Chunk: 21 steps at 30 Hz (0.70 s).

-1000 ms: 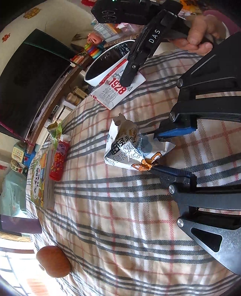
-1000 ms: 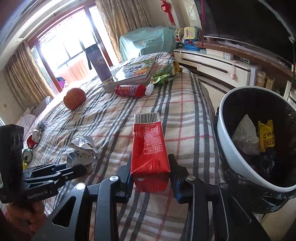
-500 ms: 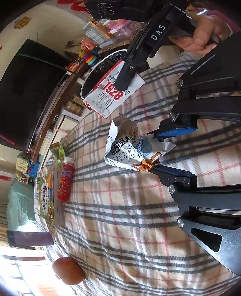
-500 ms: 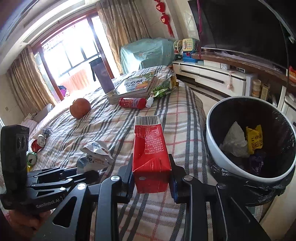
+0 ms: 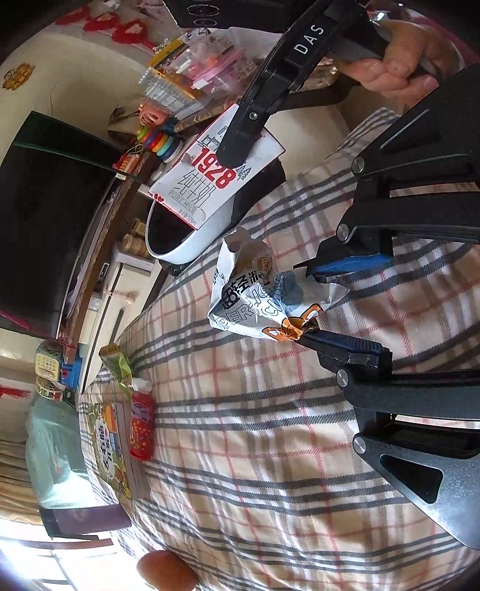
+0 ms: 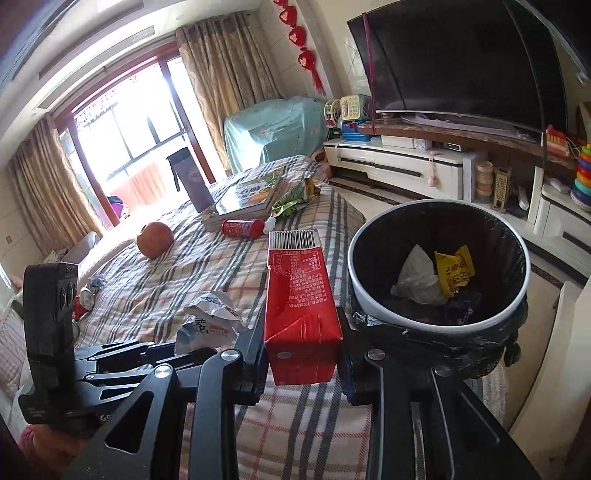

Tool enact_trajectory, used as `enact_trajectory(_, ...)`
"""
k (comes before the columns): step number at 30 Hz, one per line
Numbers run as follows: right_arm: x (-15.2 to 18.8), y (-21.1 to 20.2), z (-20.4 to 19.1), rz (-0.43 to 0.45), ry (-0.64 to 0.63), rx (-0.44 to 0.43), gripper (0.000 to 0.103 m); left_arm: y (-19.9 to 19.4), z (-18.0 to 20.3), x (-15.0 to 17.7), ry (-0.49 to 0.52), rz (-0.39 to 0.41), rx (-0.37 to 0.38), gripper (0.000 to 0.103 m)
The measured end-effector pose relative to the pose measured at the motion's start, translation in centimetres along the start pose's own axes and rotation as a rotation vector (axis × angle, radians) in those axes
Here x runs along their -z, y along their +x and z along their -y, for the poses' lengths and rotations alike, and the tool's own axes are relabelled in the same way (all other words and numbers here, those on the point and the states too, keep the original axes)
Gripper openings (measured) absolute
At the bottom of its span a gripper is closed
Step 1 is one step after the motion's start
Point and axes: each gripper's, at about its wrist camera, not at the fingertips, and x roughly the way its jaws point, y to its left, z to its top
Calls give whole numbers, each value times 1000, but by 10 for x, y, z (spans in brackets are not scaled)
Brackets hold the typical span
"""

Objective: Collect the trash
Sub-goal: 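Carry the white wrapper and red carton over the bin with both tools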

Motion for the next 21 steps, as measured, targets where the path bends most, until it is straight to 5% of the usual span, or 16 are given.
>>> enact_trajectory(21,-3,-25,39,46,61,61,31,18,42,-12,99,-17,15,28)
